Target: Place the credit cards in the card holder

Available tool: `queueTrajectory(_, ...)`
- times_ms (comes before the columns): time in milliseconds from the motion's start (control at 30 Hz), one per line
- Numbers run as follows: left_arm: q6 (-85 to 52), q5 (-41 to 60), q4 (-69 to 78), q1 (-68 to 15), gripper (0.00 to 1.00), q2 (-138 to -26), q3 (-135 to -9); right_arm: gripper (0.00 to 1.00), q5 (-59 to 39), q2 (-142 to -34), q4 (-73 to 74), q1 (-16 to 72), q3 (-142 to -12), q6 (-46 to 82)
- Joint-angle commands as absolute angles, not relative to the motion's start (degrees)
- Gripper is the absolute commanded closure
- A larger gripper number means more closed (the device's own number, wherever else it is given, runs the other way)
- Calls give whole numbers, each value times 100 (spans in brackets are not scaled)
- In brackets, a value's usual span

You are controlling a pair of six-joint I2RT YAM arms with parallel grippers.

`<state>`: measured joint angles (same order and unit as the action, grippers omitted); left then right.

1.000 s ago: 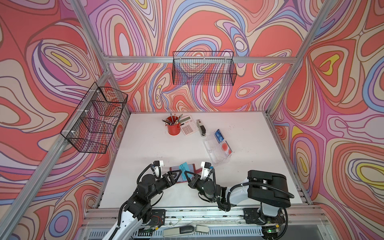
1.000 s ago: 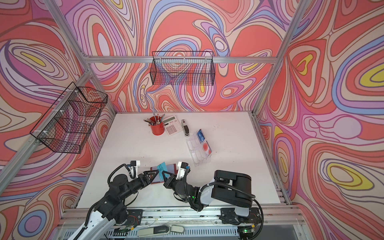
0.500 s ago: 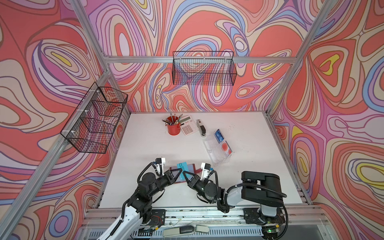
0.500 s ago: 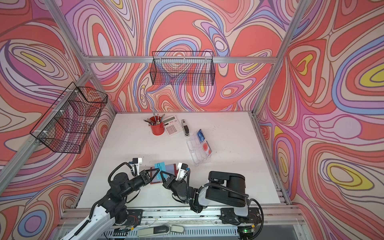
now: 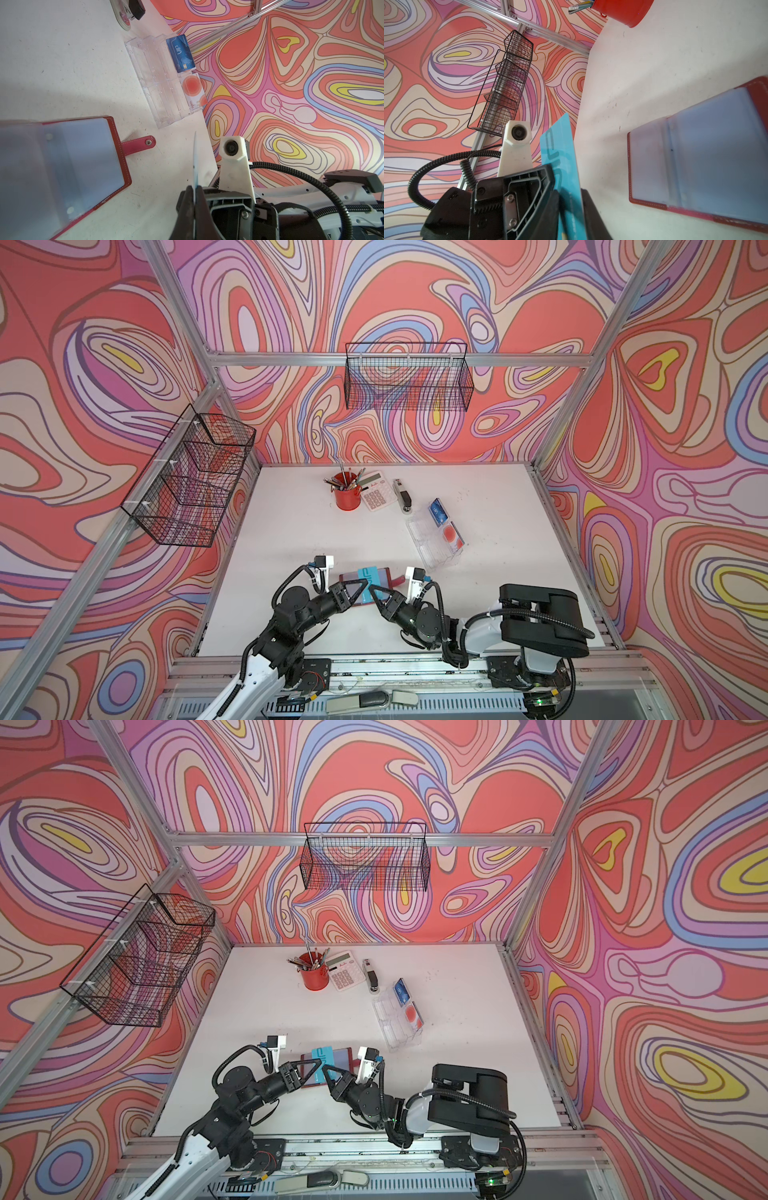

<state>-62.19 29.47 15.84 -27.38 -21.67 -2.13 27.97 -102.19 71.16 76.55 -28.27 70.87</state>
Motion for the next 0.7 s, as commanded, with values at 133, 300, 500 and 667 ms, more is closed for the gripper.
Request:
queueTrajectory(133, -6197, 3224, 1507, -2712, 100, -2018, -369, 80, 2447, -10124, 7085, 7404, -2811, 6962)
queueTrajectory(300, -6178, 3241, 1384, -2712, 100, -1916, -405, 82, 2393, -9862, 6882, 7306, -2780, 6809)
queueTrajectory(500, -6038, 3216, 1158, -2709, 99, -1930, -503, 100, 2214, -9937, 6811, 7312, -2955, 6667)
queueTrajectory(667, -5287, 1885, -1329, -2707, 47, -1497, -1115, 100, 2509, -9840, 6660, 7304, -2771, 6614)
